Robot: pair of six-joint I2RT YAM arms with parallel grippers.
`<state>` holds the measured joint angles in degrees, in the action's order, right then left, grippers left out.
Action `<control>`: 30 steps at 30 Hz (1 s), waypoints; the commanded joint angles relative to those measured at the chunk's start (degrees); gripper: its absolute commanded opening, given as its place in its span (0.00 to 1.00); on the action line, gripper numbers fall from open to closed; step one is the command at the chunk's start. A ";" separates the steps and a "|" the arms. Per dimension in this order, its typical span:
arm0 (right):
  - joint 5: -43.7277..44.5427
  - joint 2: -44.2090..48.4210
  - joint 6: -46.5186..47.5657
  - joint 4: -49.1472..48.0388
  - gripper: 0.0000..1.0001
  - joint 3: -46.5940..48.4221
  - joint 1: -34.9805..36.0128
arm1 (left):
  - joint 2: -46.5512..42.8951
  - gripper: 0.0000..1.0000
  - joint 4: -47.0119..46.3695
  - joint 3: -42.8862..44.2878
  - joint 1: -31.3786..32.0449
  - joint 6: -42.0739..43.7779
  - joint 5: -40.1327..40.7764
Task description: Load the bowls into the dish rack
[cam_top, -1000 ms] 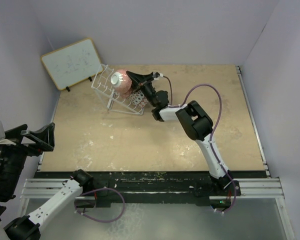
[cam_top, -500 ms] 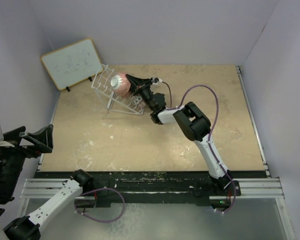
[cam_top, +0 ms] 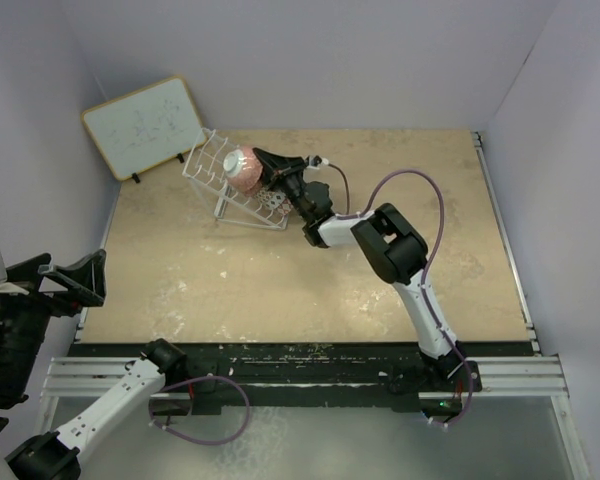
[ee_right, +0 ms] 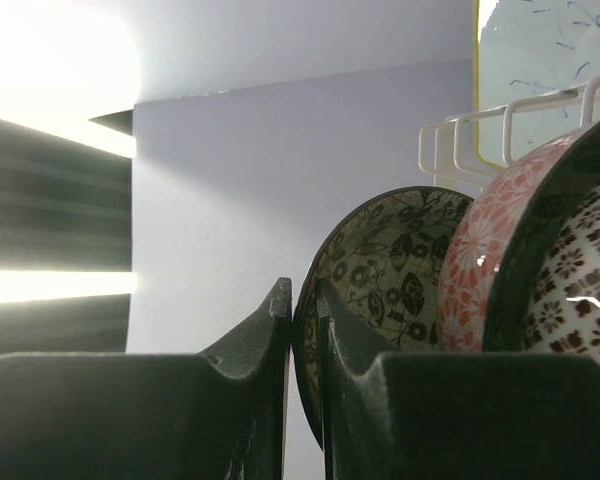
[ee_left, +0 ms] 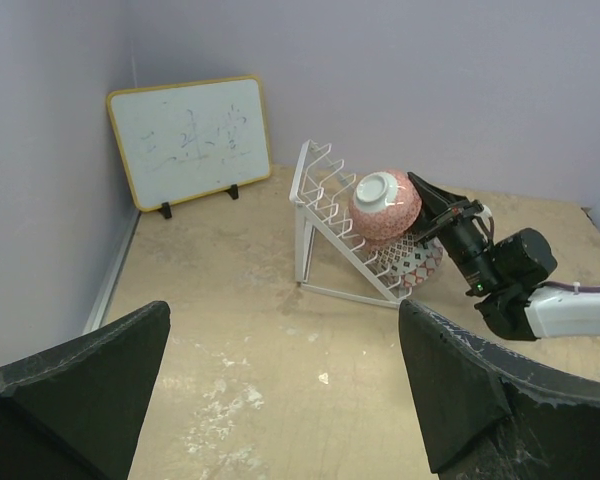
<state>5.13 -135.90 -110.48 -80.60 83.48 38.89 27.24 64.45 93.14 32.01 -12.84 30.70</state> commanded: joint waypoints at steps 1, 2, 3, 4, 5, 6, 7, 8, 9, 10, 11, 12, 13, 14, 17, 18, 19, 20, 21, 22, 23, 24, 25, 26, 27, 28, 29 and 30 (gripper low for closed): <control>2.49 7.34 4.49 3.31 0.16 0.44 0.02 | -0.51 0.99 -0.58 1.08 0.33 0.11 0.99; 2.70 7.94 5.53 4.86 0.16 0.64 0.02 | -0.52 0.99 -0.59 1.08 0.33 0.12 1.06; 2.96 8.46 6.62 6.47 0.16 0.94 0.02 | -0.53 0.99 -0.57 1.03 0.33 0.18 1.11; 3.16 8.69 7.48 7.59 0.16 1.38 0.03 | -0.53 0.99 -0.62 1.09 0.31 0.23 1.07; 3.41 8.71 8.03 8.50 0.16 1.81 0.02 | -0.53 0.99 -0.58 1.12 0.41 0.27 1.15; 4.04 8.72 8.23 9.27 0.16 2.04 0.03 | -0.50 0.99 -0.59 1.10 0.42 0.27 1.25; 4.37 8.57 8.30 9.85 0.16 2.32 0.00 | -0.45 0.99 -0.59 1.16 0.42 0.34 1.27; 4.66 8.52 8.22 10.45 0.16 2.46 0.11 | -0.52 0.99 -0.62 1.24 0.42 0.42 1.32; 4.98 8.42 8.01 10.90 0.17 2.40 0.05 | -0.52 0.99 -0.52 1.34 0.48 0.45 1.42; 5.13 8.38 7.95 11.31 0.17 2.39 0.12 | -0.53 0.99 -0.45 1.37 0.51 0.57 1.57; 5.34 8.29 7.84 11.60 0.17 2.39 0.06 | -0.53 0.99 -0.32 1.49 0.51 0.61 1.70; 5.35 8.09 7.82 11.76 0.17 2.45 0.08 | -0.51 0.99 -0.23 1.45 0.59 0.62 1.93; 5.40 7.96 7.63 12.08 0.17 2.47 0.12 | -0.57 0.99 -0.26 1.51 0.57 0.62 2.05; 5.50 7.77 7.54 12.36 0.18 2.55 0.14 | -0.61 0.99 -0.18 1.47 0.63 0.62 2.22; 5.11 6.71 7.36 11.69 0.21 3.20 0.17 | -0.59 0.99 -0.17 1.35 0.83 0.64 2.44; 4.92 6.55 7.31 11.43 0.23 3.33 0.09 | -0.51 0.99 -0.18 1.34 0.94 0.63 2.59; 4.85 6.49 7.29 11.54 0.24 3.35 0.10 | -0.48 0.99 -0.24 1.38 0.93 0.62 2.58; 4.81 6.66 7.31 11.74 0.26 3.31 0.08 | -0.44 0.99 -0.25 1.42 1.01 0.62 2.68; 4.81 6.94 7.40 12.18 0.26 3.10 0.09 | -0.44 0.99 -0.26 1.49 1.03 0.62 2.74; 4.83 7.41 7.67 12.62 0.27 2.90 0.11 | -0.36 0.99 -0.28 1.51 1.08 0.64 2.78; 4.81 7.89 8.05 13.43 0.28 2.57 0.13 | -0.35 0.99 -0.28 1.49 1.12 0.63 2.86; 4.64 8.45 8.33 14.53 0.29 2.30 0.13 | -0.34 0.99 -0.37 1.42 1.08 0.69 2.91; 4.41 9.02 8.42 15.85 0.29 1.97 0.06 | -0.33 0.99 -0.39 1.36 1.19 0.67 2.92; 4.26 9.47 8.36 16.89 0.30 1.69 0.12 | -0.30 0.99 -0.39 1.16 1.21 0.63 2.95; 3.89 9.87 8.13 18.01 0.30 1.42 0.11 | -0.33 0.99 -0.46 0.98 1.21 0.55 2.96; 3.75 10.18 7.87 19.00 0.31 1.09 0.12 | -0.41 0.99 -0.55 0.79 1.29 0.52 2.96; 3.63 10.50 7.77 19.64 0.31 0.81 0.07 | -0.46 0.99 -0.64 0.61 1.28 0.39 2.96; 3.58 10.93 7.71 20.32 0.31 0.42 0.12 | -0.51 0.99 -0.69 0.48 1.38 0.31 2.89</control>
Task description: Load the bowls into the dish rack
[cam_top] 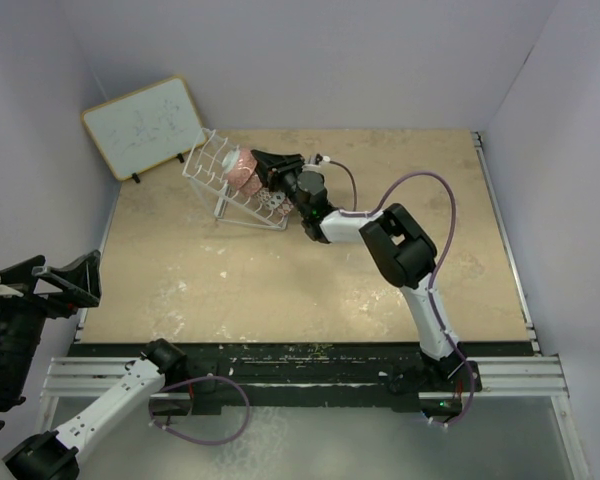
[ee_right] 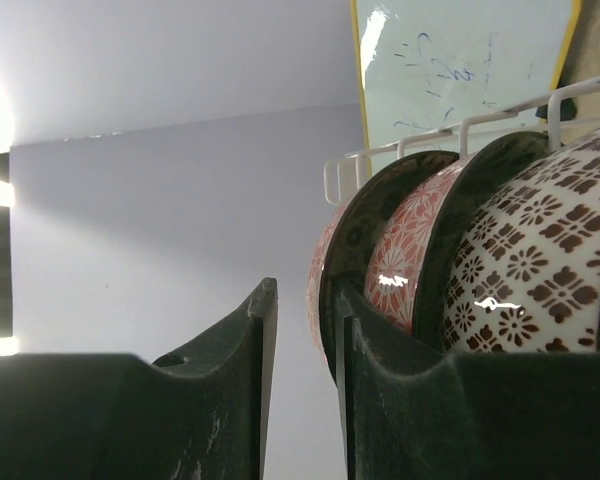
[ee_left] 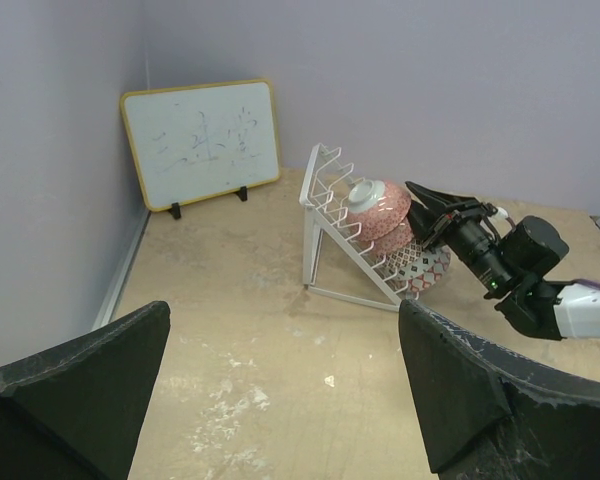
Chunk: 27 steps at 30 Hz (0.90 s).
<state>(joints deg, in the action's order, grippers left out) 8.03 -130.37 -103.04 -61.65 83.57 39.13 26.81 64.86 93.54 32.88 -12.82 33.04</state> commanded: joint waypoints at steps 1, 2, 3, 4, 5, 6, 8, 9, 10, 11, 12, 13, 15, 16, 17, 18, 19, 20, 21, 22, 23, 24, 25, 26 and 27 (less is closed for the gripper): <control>0.67 5.79 0.22 2.09 0.32 -0.01 -0.16 | -0.13 0.99 -1.13 -0.05 0.51 0.26 0.54; 0.62 6.34 0.29 2.91 0.33 -0.33 -0.17 | -0.17 0.99 -1.16 -0.10 0.55 0.25 0.54; 0.69 6.84 0.66 3.97 0.33 -0.48 -0.12 | -0.18 0.99 -1.12 -0.23 0.60 0.25 0.49; 0.71 7.36 0.96 5.09 0.33 -0.51 -0.27 | -0.20 0.99 -1.08 -0.22 0.54 0.17 0.51; 0.75 7.86 1.26 5.81 0.35 -0.77 -0.26 | -0.29 0.99 -1.10 -0.20 0.59 0.16 0.53; 0.81 8.38 1.42 6.79 0.35 -0.92 -0.21 | -0.28 0.99 -1.11 -0.20 0.66 0.14 0.54; 0.65 9.25 1.43 8.69 0.36 -1.15 -0.30 | -0.35 0.99 -1.05 -0.21 0.69 -0.08 0.46; 0.62 9.55 1.40 9.38 0.36 -1.30 -0.34 | -0.42 0.99 -1.02 -0.29 0.67 -0.17 0.41; 0.40 9.78 1.25 10.03 0.36 -1.64 -0.37 | -0.44 0.99 -0.94 -0.33 0.69 -0.22 0.37; 0.21 9.98 0.98 10.93 0.37 -1.90 -0.43 | -0.52 0.99 -0.91 -0.37 0.69 -0.39 0.32; -0.04 10.04 0.88 11.15 0.37 -2.26 -0.43 | -0.56 0.99 -0.89 -0.44 0.65 -0.42 0.21; -0.25 10.12 0.67 11.07 0.37 -2.85 -0.44 | -0.61 0.99 -0.91 -0.50 0.68 -0.51 0.20; -0.61 10.30 0.12 11.13 0.37 -3.91 -0.58 | -0.59 0.99 -0.85 -0.55 0.65 -0.61 0.11; -1.04 10.24 -0.02 11.38 0.37 -4.16 -0.61 | -0.71 0.99 -0.80 -0.55 0.67 -0.71 0.06; -1.35 10.14 -0.19 11.43 0.37 -4.39 -0.64 | -0.71 0.99 -0.72 -0.57 0.69 -0.83 -0.09; -1.62 10.12 -0.41 11.65 0.37 -4.64 -0.68 | -0.66 0.99 -0.70 -0.55 0.68 -0.89 -0.09; -1.81 10.13 -0.55 11.67 0.37 -5.01 -0.64 | -0.70 0.99 -0.67 -0.55 0.69 -0.99 -0.18; -1.95 10.18 -0.62 11.78 0.37 -5.39 -0.67 | -0.71 0.99 -0.58 -0.55 0.68 -1.06 -0.23; -1.97 10.32 -0.66 11.80 0.37 -5.75 -0.68 | -0.85 0.99 -0.57 -0.55 0.69 -1.21 -0.23; -1.92 10.50 -0.71 11.81 0.37 -6.12 -0.66 | -0.95 0.99 -0.49 -0.61 0.67 -1.32 -0.25; -1.82 10.81 -0.75 11.81 0.37 -6.62 -0.64 | -0.97 0.99 -0.33 -0.62 0.71 -1.44 -0.24; -1.67 11.17 -0.71 11.71 0.37 -7.11 -0.64 | -1.04 0.99 -0.27 -0.68 0.69 -1.50 -0.27; -1.62 11.54 -0.70 11.76 0.37 -7.50 -0.73 | -1.04 0.99 -0.23 -0.64 0.65 -1.61 -0.26; -1.54 11.94 -0.61 11.93 0.38 -7.79 -0.78 | -0.93 0.99 -0.18 -0.66 0.64 -1.62 -0.26; -1.53 12.43 -0.40 12.04 0.38 -8.00 -0.81 | -0.97 0.99 -0.26 -0.65 0.68 -1.61 -0.38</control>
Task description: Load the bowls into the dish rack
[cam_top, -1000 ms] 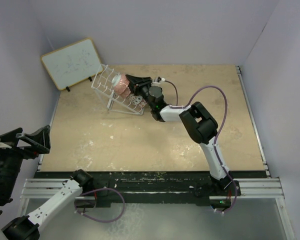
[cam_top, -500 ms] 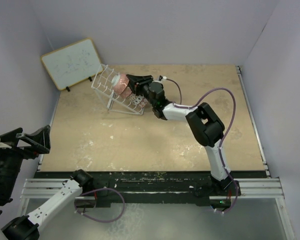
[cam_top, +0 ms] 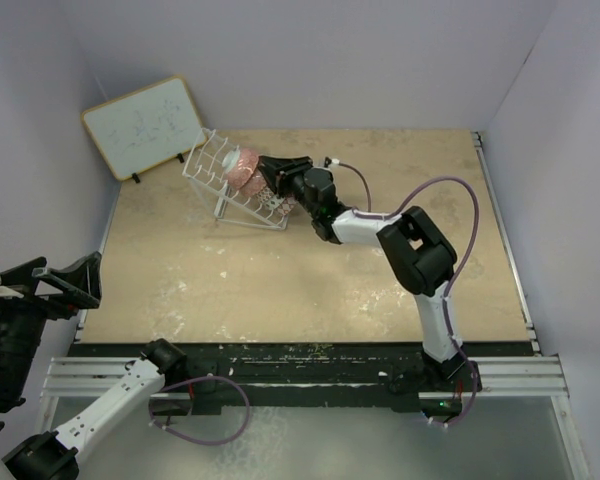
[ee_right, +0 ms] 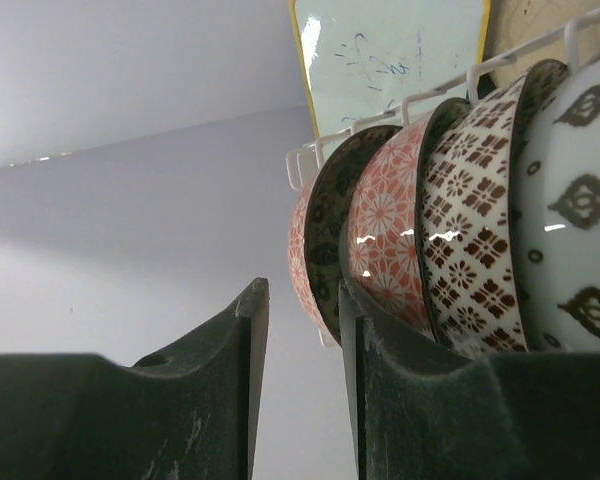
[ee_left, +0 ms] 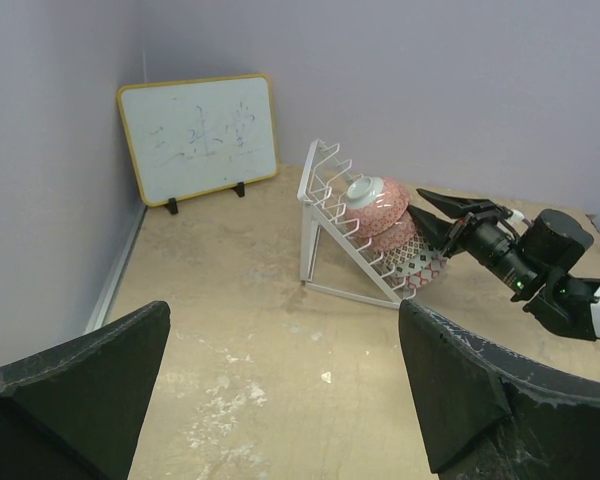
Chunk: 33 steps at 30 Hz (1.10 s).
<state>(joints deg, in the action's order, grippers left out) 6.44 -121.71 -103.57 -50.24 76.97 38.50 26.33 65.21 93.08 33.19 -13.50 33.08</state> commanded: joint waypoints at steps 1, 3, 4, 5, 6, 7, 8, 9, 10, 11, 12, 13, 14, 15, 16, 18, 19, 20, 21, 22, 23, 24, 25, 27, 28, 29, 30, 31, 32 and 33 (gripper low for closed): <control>0.14 4.34 0.27 0.60 0.38 -1.73 -0.20 | -0.49 0.99 -0.65 -0.22 0.38 -1.00 -0.39; 0.15 5.12 0.77 0.86 0.38 -2.11 -0.24 | -0.36 0.99 -0.81 -0.29 0.34 -1.00 -0.45; 0.23 5.49 0.90 0.83 0.38 -2.40 -0.20 | -0.25 0.99 -0.87 -0.27 0.38 -0.94 -0.51; 0.24 5.70 1.03 0.52 0.38 -2.70 -0.18 | -0.26 0.99 -0.92 -0.35 0.38 -1.05 -0.69; 0.17 5.97 1.25 0.25 0.38 -3.06 -0.19 | -0.25 0.99 -0.95 -0.35 0.38 -1.10 -0.85; 0.04 6.10 1.42 0.11 0.38 -3.16 -0.18 | -0.29 0.99 -0.96 -0.35 0.38 -1.19 -0.96; -0.15 6.16 1.50 -0.24 0.38 -3.34 -0.18 | -0.26 0.99 -0.93 -0.35 0.38 -1.33 -0.97; -0.45 6.29 1.61 -0.71 0.38 -3.55 -0.21 | -0.35 0.99 -0.80 -0.35 0.38 -1.40 -1.04; -0.71 6.37 1.68 -1.04 0.38 -3.64 -0.18 | -0.33 0.99 -0.84 -0.35 0.37 -1.43 -1.03; -0.94 6.57 1.89 -1.35 0.38 -3.79 -0.23 | -0.35 0.99 -0.87 -0.29 0.34 -1.46 -1.01; -0.98 6.88 2.13 -1.72 0.38 -4.08 -0.21 | -0.29 0.99 -0.83 -0.27 0.32 -1.52 -1.04; -1.02 7.30 2.47 -2.09 0.38 -4.25 -0.18 | -0.29 0.99 -0.74 -0.09 0.38 -1.60 -1.05; -1.07 7.85 3.03 -2.03 0.38 -4.36 -0.20 | -0.23 0.99 -0.68 0.03 0.38 -1.61 -1.03; -1.07 8.46 3.68 -1.50 0.38 -4.37 -0.18 | -0.18 0.99 -0.64 0.12 0.38 -1.62 -1.03; -1.08 9.18 4.78 -1.06 0.38 -4.37 -0.21 | -0.14 0.99 -0.67 0.17 0.34 -1.66 -1.00; -0.78 10.91 6.60 0.03 0.38 -4.52 -0.26 | 0.04 0.99 -0.74 0.25 0.34 -1.70 -1.07; -0.67 12.13 7.71 0.64 0.38 -4.62 -0.23 | 0.11 0.99 -0.86 0.25 0.38 -1.75 -1.20; -0.45 13.03 8.80 1.42 0.38 -4.68 -0.23 | 0.26 0.99 -0.80 0.22 0.38 -1.83 -1.33; -0.24 13.94 9.81 2.27 0.38 -4.88 -0.25 | 0.33 0.99 -0.81 0.21 0.34 -1.95 -1.32; -0.08 14.95 10.74 2.70 0.38 -5.27 -0.19 | 0.49 0.99 -0.85 0.18 0.34 -2.08 -1.47; 0.04 15.86 11.63 2.88 0.38 -5.71 -0.25 | 0.67 0.99 -0.86 0.09 0.39 -2.14 -1.63; 0.07 16.85 12.49 3.56 0.38 -6.15 -0.24 | 0.86 0.99 -0.80 0.02 0.34 -2.43 -1.88; 0.07 17.88 13.75 4.49 0.38 -6.40 -0.21 | 1.10 0.99 -0.80 0.00 0.38 -2.62 -2.20; 0.19 19.94 16.95 7.15 0.38 -6.76 -0.19 | 1.75 0.99 -0.79 -0.03 0.38 -2.91 -3.20; 0.31 21.00 18.69 8.76 0.39 -6.79 -0.19 | 2.31 0.99 -0.68 -0.08 0.38 -2.96 -3.78; 0.22 22.08 20.43 10.47 0.39 -6.78 -0.18 | 2.98 0.99 -0.49 -0.09 0.46 -3.06 -4.41; -0.02 23.05 22.28 12.26 0.39 -6.64 -0.25 | 3.63 0.99 -0.34 -0.16 0.41 -3.16 -5.42; -0.05 23.96 24.03 14.09 0.40 -6.47 -0.19 | 4.40 0.99 -0.19 -0.43 0.40 -3.25 -5.99; -0.09 24.91 26.17 16.42 0.40 -6.11 -0.18 | 4.98 0.99 -0.17 -0.67 0.39 -3.40 -6.99; -0.13 25.65 28.20 18.78 0.42 -5.62 -0.18 | 5.68 0.99 -0.27 -0.94 0.41 -3.53 -7.81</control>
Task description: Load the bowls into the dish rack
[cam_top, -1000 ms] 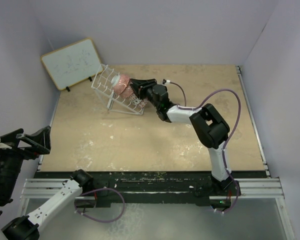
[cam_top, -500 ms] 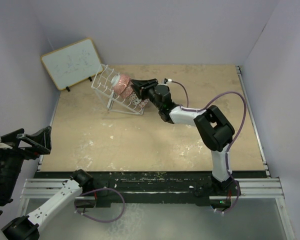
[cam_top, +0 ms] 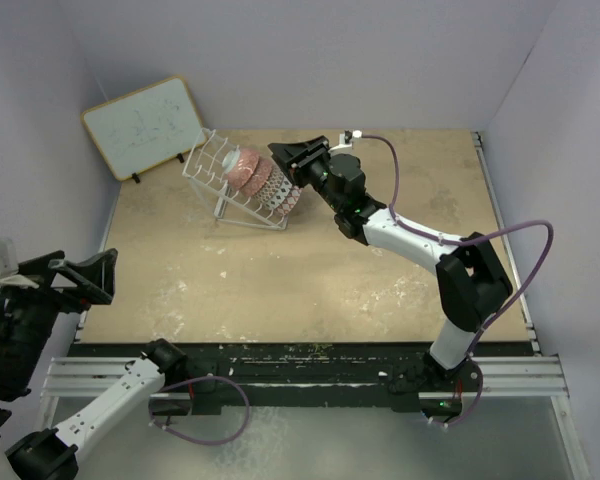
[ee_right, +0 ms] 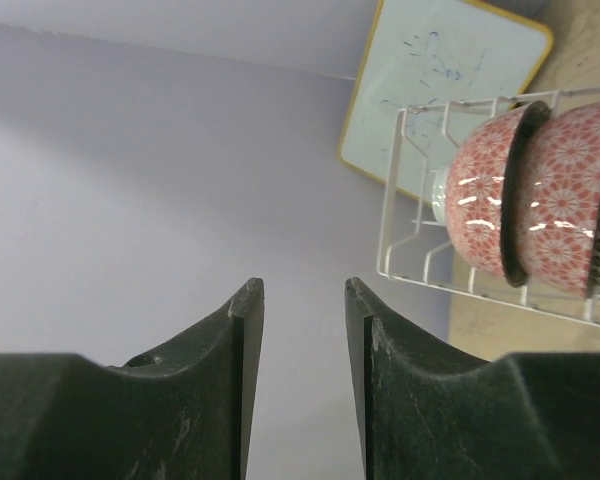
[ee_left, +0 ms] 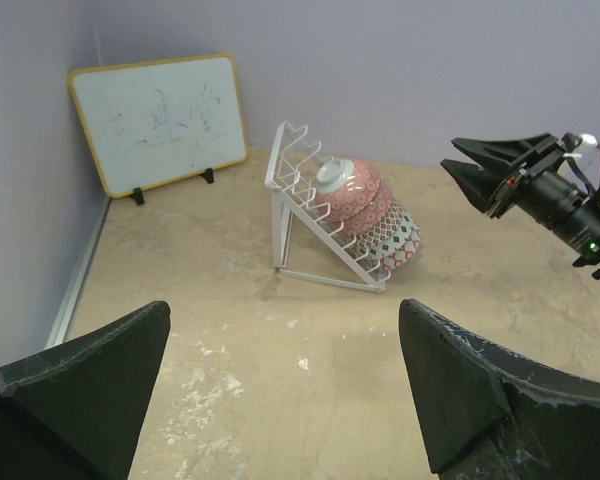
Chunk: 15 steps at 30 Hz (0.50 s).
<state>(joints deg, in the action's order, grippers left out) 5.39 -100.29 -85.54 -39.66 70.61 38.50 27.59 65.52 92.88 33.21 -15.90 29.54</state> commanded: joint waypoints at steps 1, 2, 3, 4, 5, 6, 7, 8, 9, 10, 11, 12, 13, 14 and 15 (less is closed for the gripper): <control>0.86 5.03 12.21 10.79 0.43 1.07 -0.18 | 5.05 0.99 -0.86 -1.10 0.42 -1.26 -5.18; 0.78 5.74 14.27 13.18 0.43 1.33 -0.22 | 5.58 0.99 -1.13 -1.45 0.37 -1.32 -6.09; 0.77 6.59 16.32 15.04 0.44 1.32 -0.20 | 6.17 0.99 -1.58 -1.92 0.40 -1.34 -7.23; 0.64 7.48 18.87 16.69 0.44 1.29 -0.18 | 6.81 0.99 -1.86 -2.30 0.37 -1.57 -8.43; 0.56 8.27 21.43 18.88 0.45 1.44 -0.24 | 7.51 0.99 -2.02 -2.65 0.41 -1.85 -9.76; 0.96 9.40 23.76 21.46 0.46 1.68 -0.19 | 8.23 0.99 -2.36 -3.03 0.37 -2.00 -11.05; 1.22 10.25 26.37 23.92 0.47 1.84 -0.18 | 8.85 0.99 -2.80 -3.50 0.37 -2.15 -12.47; 1.73 11.20 28.60 26.41 0.47 1.94 -0.19 | 9.47 0.99 -3.37 -3.96 0.36 -2.24 -13.79; 3.51 12.38 30.76 29.53 0.47 1.89 -0.24 | 9.91 0.99 -4.17 -4.51 0.36 -2.33 -14.92; 5.68 13.53 34.20 32.15 0.47 1.83 -0.19 | 10.57 0.99 -4.88 -5.25 0.45 -2.36 -16.00; 7.42 14.75 36.34 34.85 0.47 1.93 -0.14 | 10.98 0.99 -6.02 -5.91 0.37 -2.47 -16.73; 9.70 16.00 38.11 37.95 0.47 2.05 -0.15 | 11.41 0.99 -6.59 -6.57 0.36 -2.69 -17.20; 11.80 17.01 40.27 40.54 0.47 2.07 -0.06 | 11.81 0.99 -7.42 -7.15 0.34 -2.87 -17.54; 14.37 17.99 42.32 43.05 0.47 2.08 -0.06 | 12.21 0.99 -8.40 -7.69 0.36 -3.12 -17.70; 16.44 18.69 44.21 46.46 0.47 2.21 -0.02 | 12.69 0.99 -9.08 -8.13 0.38 -3.45 -18.00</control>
<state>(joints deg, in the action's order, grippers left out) 11.55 -86.41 -53.87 -6.39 70.61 38.52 38.96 62.26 85.97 33.43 -17.61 15.16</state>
